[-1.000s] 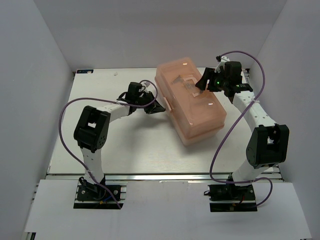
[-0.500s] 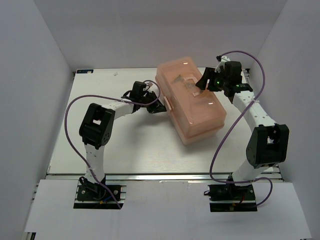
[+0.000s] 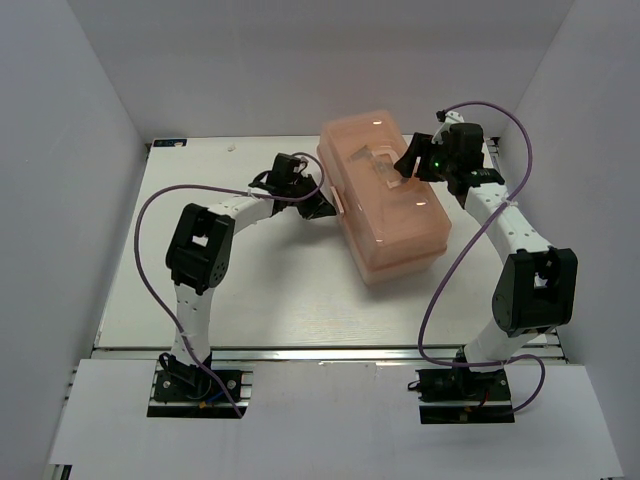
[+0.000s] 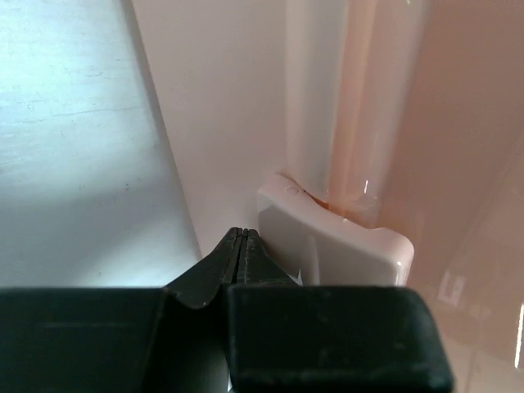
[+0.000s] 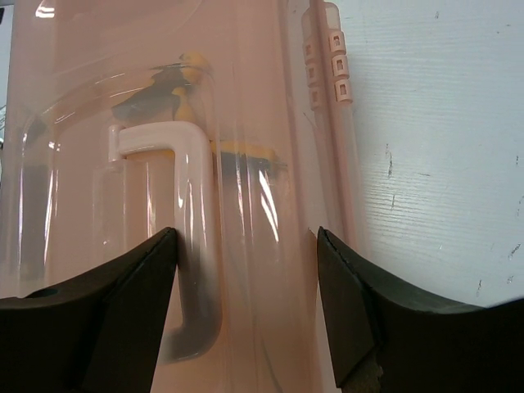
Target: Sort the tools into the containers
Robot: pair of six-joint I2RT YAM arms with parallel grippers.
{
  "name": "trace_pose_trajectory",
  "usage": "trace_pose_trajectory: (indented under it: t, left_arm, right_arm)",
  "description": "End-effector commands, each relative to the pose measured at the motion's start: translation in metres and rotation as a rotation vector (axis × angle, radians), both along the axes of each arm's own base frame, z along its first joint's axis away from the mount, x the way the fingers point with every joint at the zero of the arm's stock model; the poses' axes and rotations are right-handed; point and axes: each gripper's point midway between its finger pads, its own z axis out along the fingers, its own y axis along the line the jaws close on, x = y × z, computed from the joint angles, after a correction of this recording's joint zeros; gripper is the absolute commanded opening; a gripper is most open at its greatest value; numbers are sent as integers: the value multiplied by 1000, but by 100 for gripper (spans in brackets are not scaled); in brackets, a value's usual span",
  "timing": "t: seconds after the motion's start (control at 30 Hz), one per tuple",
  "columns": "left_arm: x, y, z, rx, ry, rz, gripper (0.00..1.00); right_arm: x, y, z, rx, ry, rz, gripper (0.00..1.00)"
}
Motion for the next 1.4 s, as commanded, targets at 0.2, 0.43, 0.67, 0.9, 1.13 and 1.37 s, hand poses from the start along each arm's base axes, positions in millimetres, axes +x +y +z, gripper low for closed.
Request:
trace_pose_trajectory:
  t: [0.2, 0.43, 0.67, 0.9, 1.13, 1.37]
  left_arm:
    - [-3, -59, 87, -157, -159, -102, 9]
    - [-13, -30, 78, -65, -138, -33, 18]
    - [-21, 15, 69, -26, -132, 62, 45]
    - [-15, 67, 100, 7, -263, 147, 70]
    - [-46, 78, 179, -70, -608, 20, 98]
    - [-84, 110, 215, 14, -854, 60, 98]
  right_arm:
    - [-87, -6, -132, -126, 516, 9, 30]
    - [-68, -24, -116, -168, 439, -17, 75]
    - [-30, -49, -62, -246, 219, 13, 89]
    - [-10, -61, 31, -360, -148, 90, 89]
    - [-23, -59, 107, -383, -308, 117, 89]
    - [-65, -36, 122, -244, -278, 194, 90]
